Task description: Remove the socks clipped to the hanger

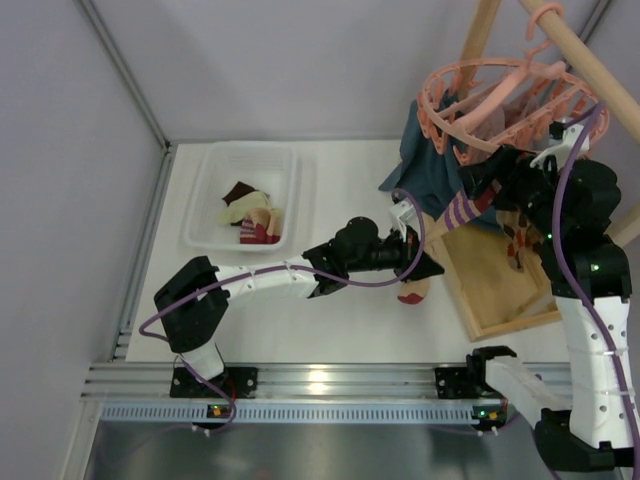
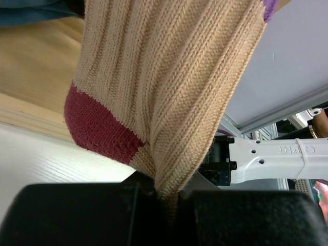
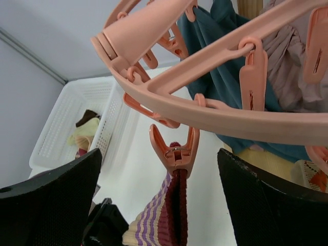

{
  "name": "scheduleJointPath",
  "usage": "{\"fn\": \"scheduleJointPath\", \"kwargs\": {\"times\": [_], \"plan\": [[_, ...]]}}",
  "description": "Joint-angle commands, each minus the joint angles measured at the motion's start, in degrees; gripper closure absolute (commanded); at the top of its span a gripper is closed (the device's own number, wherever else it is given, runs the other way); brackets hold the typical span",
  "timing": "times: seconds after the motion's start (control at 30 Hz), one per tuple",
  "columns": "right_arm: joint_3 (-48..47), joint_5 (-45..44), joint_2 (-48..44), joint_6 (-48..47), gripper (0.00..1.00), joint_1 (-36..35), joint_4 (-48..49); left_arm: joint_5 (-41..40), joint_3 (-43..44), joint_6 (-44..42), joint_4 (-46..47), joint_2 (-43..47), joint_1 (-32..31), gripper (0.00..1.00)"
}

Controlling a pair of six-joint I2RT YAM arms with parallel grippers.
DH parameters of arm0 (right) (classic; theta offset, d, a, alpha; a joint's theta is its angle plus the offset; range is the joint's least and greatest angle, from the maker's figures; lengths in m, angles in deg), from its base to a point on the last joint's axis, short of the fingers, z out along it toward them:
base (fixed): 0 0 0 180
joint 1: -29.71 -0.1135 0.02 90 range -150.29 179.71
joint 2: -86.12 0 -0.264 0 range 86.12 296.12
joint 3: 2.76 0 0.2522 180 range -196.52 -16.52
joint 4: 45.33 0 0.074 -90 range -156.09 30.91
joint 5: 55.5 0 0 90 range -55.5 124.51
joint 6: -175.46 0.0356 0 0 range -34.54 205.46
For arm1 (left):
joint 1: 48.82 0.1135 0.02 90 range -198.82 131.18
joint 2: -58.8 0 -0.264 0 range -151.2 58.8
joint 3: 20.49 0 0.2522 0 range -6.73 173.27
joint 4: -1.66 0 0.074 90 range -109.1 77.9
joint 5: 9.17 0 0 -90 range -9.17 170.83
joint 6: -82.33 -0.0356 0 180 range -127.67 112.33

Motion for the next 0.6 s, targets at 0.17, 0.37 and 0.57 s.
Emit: {"fn": "scheduleJointPath", "kwargs": {"times": [0.17,0.37,0.57], "plan": [[-0.50,-2.37,1.14,-0.27,0.15,0.20,8.75,-0.08,0.49,0.28,2.48,2.07,-0.22,1.00],[3.54,-3.25,-0.35,-0.10,0.21,0.20,14.02,0.80,0.93,0.80,2.48,1.80,-0.22,1.00],[3.45,-4.13,0.44,-0.19,0.31,0.20,14.29,0.98,0.75,0.89,2.48,1.89,-0.22,1.00]]}}
